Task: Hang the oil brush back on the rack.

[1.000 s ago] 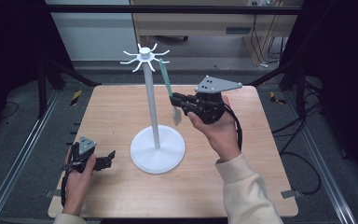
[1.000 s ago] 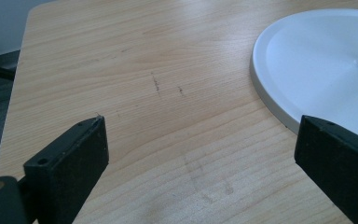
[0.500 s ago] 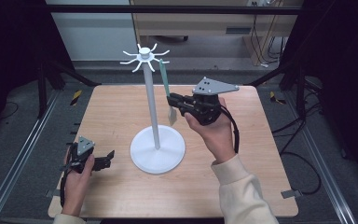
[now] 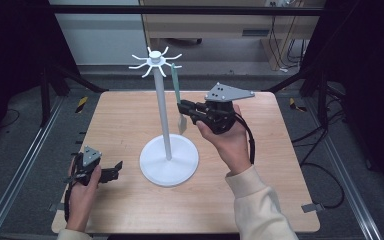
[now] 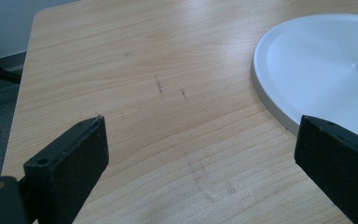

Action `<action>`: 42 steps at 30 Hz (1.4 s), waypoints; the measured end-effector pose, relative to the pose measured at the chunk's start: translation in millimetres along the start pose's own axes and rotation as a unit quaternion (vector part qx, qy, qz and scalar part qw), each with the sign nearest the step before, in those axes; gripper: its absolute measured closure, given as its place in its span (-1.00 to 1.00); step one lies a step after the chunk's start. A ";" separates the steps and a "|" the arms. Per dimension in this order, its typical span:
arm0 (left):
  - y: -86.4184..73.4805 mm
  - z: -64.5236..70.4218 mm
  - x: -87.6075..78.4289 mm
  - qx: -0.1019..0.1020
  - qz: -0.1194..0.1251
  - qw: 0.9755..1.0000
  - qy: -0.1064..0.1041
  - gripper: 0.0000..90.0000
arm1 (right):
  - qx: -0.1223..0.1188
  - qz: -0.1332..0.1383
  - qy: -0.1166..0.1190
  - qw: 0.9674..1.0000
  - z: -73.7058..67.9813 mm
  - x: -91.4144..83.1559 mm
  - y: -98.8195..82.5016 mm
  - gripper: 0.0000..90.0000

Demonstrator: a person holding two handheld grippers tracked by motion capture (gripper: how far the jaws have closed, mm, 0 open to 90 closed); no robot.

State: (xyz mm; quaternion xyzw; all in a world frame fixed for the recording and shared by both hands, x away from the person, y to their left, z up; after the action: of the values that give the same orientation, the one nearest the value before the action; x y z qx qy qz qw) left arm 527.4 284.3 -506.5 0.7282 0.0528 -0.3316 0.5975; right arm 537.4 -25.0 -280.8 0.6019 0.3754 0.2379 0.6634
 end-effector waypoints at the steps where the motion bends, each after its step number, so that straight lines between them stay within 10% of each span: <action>1: 0.0 -0.3 0.0 0.000 0.000 1.000 0.000 -0.95 | 0.000 0.000 0.000 1.000 -0.1 0.0 0.1 0.81; 26: 0.0 -0.3 0.5 0.002 -0.001 1.000 0.001 -0.95 | -0.017 -0.012 -0.041 0.999 5.4 -17.5 -4.9 0.40; 37: -0.1 0.0 0.5 0.001 -0.002 1.000 0.001 -0.95 | -0.032 -0.040 -0.074 0.996 8.8 -25.2 -19.7 -0.02; 42: -0.4 1.7 2.2 0.004 -0.005 1.000 -0.001 -0.95 | -0.013 -0.049 -0.122 0.991 22.9 -28.7 -38.2 -0.53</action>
State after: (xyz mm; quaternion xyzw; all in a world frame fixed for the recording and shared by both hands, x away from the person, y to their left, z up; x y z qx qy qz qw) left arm 528.2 282.2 -508.1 0.7302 0.0544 -0.3353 0.5928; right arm 532.9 -67.4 -312.1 0.5982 0.3179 0.1349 0.7231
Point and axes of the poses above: each handheld gripper's, and its own axes: x roughly forward along the jaws, y roughly out of its top, z roughly to its right, the point moved 7 cm from there along x, roughly forward along the jaws, and after that the axes turned 3 degrees about -y, right-handed, at the moved point
